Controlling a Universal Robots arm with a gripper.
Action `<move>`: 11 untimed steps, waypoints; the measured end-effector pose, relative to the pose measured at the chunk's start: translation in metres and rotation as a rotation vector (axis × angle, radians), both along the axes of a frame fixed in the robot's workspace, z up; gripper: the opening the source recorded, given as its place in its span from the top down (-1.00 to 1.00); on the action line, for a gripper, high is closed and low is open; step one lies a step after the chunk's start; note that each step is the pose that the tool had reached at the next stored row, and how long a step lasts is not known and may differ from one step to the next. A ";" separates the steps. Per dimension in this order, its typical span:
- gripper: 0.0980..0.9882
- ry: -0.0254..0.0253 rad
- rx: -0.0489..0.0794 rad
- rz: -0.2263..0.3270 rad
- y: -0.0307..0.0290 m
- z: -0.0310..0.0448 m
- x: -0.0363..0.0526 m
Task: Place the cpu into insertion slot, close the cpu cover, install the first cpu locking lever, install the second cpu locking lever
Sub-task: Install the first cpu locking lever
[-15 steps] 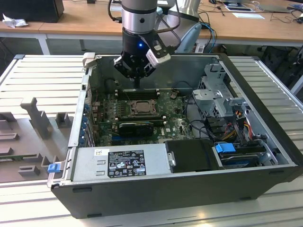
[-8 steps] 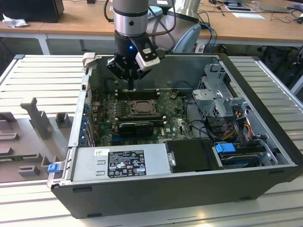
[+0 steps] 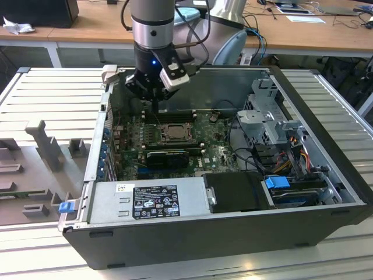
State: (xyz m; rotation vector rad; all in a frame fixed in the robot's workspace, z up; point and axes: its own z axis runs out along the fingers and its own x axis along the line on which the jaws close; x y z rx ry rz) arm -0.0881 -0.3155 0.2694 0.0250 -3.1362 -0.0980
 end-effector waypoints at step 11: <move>0.98 0.0001 0.009 0.007 0.0048 -0.0101 -0.0226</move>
